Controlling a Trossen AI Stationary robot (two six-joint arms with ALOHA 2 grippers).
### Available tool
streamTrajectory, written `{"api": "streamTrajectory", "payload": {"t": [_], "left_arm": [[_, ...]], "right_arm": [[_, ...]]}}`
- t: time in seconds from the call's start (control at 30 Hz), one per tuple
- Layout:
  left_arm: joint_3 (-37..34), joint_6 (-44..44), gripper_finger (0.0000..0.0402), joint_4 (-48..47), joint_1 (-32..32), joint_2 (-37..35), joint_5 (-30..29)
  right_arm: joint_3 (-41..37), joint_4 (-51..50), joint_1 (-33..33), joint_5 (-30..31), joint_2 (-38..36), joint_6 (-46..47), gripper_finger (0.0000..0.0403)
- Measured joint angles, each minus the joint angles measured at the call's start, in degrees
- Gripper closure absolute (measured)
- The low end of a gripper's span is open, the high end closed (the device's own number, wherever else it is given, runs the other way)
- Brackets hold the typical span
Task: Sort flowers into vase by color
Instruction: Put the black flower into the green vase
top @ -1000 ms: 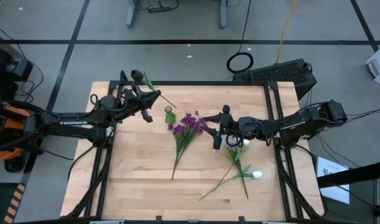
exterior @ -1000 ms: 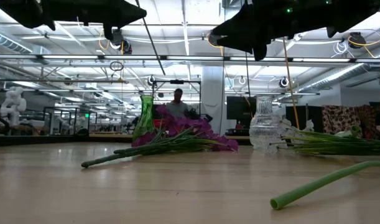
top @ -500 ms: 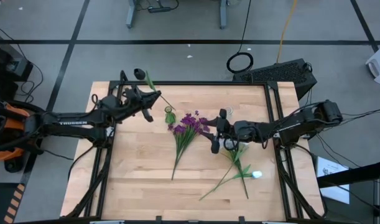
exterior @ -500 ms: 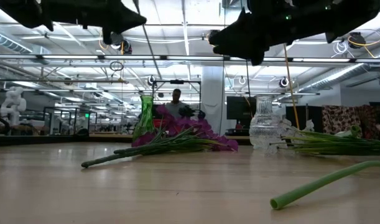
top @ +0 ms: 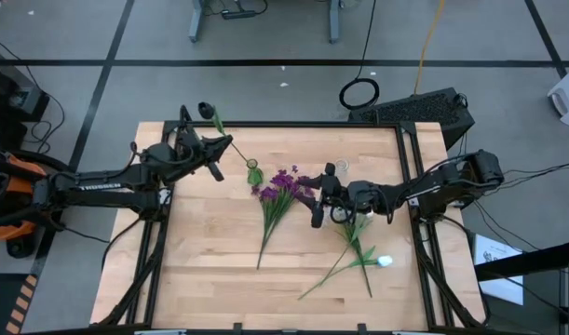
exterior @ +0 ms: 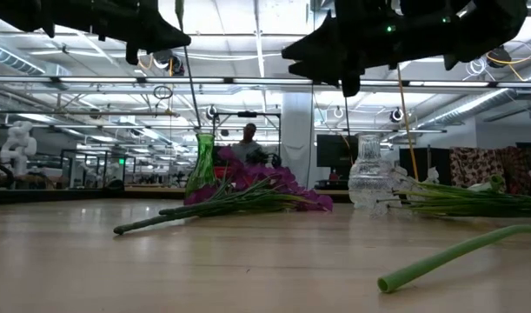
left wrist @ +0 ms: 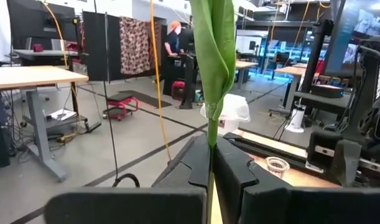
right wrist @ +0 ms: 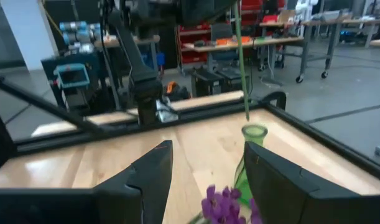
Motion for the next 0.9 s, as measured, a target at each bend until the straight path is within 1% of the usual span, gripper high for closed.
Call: {"api": "streamTrajectory", "payload": {"t": [0.1,0.23,0.37,0.53,0.7,0.9], "left_arm": [[-1.1,0.6,0.0391,2.0,0.0,0.1,0.1],[-5.4,0.4,0.0391,10.0,0.5,0.1,0.2],[-8.9,-1.0,0.0391,13.8,1.7,0.1,0.3],[-11.1,-1.2,0.0391,18.4,2.8,0.1,2.1],[-12.1,-2.6,0.0391,19.9,3.6,0.3,2.2],[-12.1,-2.9,0.0391,20.1,3.7,2.4,2.6]], "right_arm": [[0.0,1.1,0.0,0.2,0.0,0.0,0.0213],[0.0,2.5,-0.2,0.1,0.0,0.0,0.0213],[0.0,2.5,-0.7,0.2,0.0,0.0,0.0213],[0.0,2.5,-1.3,0.2,0.0,0.2,0.0213],[0.0,2.4,-2.1,0.2,0.0,-0.1,0.0213],[0.0,2.3,-2.9,0.2,0.0,-0.3,0.0213]]}}
